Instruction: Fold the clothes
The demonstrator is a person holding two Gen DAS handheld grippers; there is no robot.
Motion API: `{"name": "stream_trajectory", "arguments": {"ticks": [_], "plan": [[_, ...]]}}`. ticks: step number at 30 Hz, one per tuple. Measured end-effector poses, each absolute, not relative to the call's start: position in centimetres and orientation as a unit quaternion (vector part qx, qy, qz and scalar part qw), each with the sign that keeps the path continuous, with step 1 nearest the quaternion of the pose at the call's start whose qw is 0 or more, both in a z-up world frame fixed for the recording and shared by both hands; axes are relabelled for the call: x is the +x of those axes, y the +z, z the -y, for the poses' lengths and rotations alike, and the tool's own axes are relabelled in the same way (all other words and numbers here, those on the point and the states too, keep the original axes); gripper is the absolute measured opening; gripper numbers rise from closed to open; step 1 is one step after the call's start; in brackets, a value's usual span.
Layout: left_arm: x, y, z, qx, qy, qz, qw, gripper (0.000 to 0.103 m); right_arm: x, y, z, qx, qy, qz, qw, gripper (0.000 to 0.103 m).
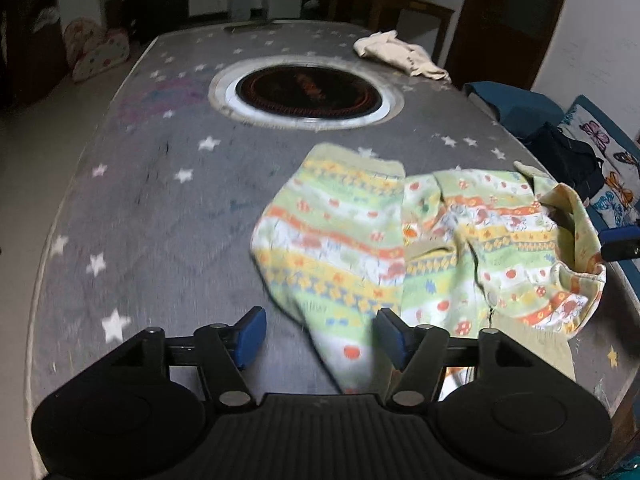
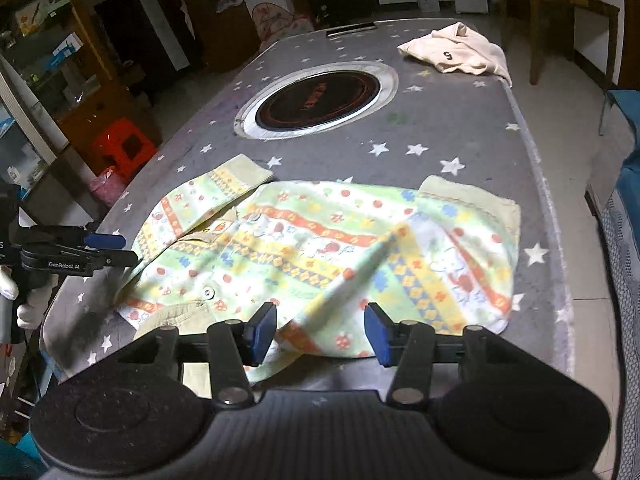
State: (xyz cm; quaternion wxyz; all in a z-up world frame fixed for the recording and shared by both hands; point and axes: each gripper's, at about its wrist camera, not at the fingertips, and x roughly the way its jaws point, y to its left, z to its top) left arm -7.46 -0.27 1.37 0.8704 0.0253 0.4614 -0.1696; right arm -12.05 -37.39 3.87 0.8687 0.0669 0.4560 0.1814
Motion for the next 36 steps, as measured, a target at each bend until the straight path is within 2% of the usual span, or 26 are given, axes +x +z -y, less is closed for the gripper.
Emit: {"name": "stream_trajectory", "arguments": {"ticks": [9,16,24,26,29,32,34,36], "plan": [[-7.5,0.5,0.0,0.01,-0.167,-0.477,0.863,0.065,-11.9,3.1,36.9,0.073,0.18,-0.466,0.863,0.046],[-7.0,-0.2,0.2,-0.006,-0.17,-0.492,0.854,0.061,-11.5,2.2,37.0,0.077,0.171,-0.482,0.856,0.032],[-6.8,-0.4,0.2,-0.01,-0.168,-0.494,0.853,0.058,-11.4,1.6,36.8,0.07,0.169,-0.49,0.852,0.029],[-6.9,-0.4,0.4,-0.008,-0.173,-0.493,0.853,0.053,-11.5,1.5,36.8,0.069,0.169,-0.489,0.853,0.024],[-7.0,-0.5,0.5,-0.01,-0.185,-0.492,0.85,0.036,-11.5,1.5,36.8,0.069,0.17,-0.489,0.853,0.018],[-7.0,-0.5,0.7,-0.011,-0.19,-0.49,0.851,0.027,-11.5,1.4,36.9,0.068,0.169,-0.489,0.853,0.016],[-7.1,-0.6,0.7,-0.013,-0.195,-0.489,0.85,0.017,-11.6,1.4,36.9,0.067,0.168,-0.489,0.853,0.015],[-7.1,-0.6,0.8,-0.015,-0.199,-0.488,0.849,0.013,-11.5,1.4,36.9,0.066,0.168,-0.487,0.854,0.012]]}}
